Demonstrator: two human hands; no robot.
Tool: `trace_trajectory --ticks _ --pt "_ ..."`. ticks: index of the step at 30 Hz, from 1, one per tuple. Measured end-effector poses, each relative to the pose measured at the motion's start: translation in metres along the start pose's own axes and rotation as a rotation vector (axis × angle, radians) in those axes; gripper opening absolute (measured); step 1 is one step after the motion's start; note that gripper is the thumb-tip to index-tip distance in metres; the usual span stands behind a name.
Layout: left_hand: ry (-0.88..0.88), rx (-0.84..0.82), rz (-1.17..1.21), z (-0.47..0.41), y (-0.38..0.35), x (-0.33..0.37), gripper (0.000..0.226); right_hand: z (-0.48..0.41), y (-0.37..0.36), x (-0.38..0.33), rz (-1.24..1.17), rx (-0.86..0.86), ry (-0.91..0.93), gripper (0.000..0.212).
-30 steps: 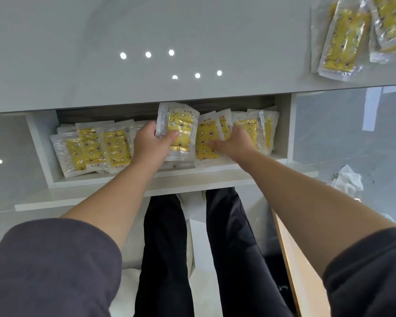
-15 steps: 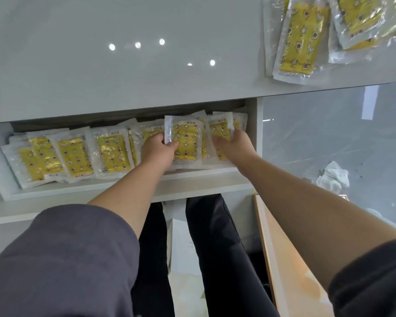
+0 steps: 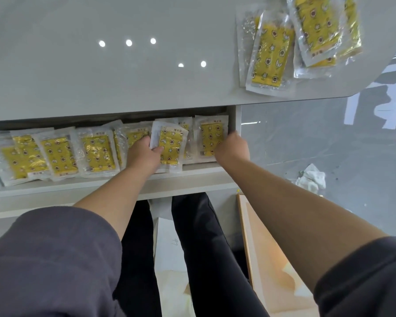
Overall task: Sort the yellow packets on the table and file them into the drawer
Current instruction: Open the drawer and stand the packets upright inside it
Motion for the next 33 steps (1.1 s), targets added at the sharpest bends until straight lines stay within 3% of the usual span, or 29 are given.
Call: trace_trajectory --ticks 4,7,10,14,22,24,27,29,31,33 --pt "0.044 0.023 0.040 0.003 0.022 -0.021 0.022 0.019 0.000 -0.037 0.360 0.134 0.232 0.058" --pt "0.081 0.032 0.107 -0.002 0.040 -0.045 0.024 0.019 -0.024 -0.073 0.489 0.080 0.490 0.067" --pt "0.108 0.056 0.147 -0.009 0.059 -0.067 0.019 0.011 -0.050 -0.101 0.598 0.007 0.635 0.077" --pt "0.130 0.071 0.126 -0.016 0.078 -0.092 0.021 0.009 -0.073 -0.106 0.690 -0.117 0.603 0.075" --pt "0.090 0.028 0.180 -0.024 0.077 -0.099 0.023 0.014 -0.071 -0.112 0.676 -0.025 0.563 0.071" --pt "0.108 0.071 0.061 -0.028 0.080 -0.101 0.028 0.015 -0.075 -0.118 0.619 -0.017 0.573 0.069" --pt "0.144 0.149 -0.223 -0.025 0.093 -0.100 0.017 0.024 -0.080 -0.125 0.557 -0.029 0.601 0.065" --pt "0.180 0.165 -0.358 -0.016 0.101 -0.096 0.030 0.032 -0.079 -0.126 0.517 -0.033 0.609 0.063" --pt "0.116 0.169 -0.479 -0.004 0.105 -0.077 0.034 0.043 -0.071 -0.124 0.453 -0.035 0.604 0.061" --pt "-0.019 0.171 -0.521 0.013 0.105 -0.045 0.022 0.054 -0.054 -0.118 0.366 -0.025 0.601 0.056"
Point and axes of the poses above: each hand's wrist, its own z-axis away from the middle knuckle, its own y-axis out of the back of the hand, x = y × z, the point moved 8 cm from there along -z, towards the middle knuckle, and after that the axes turned 3 degrees about -z, right-handed, at the moved point
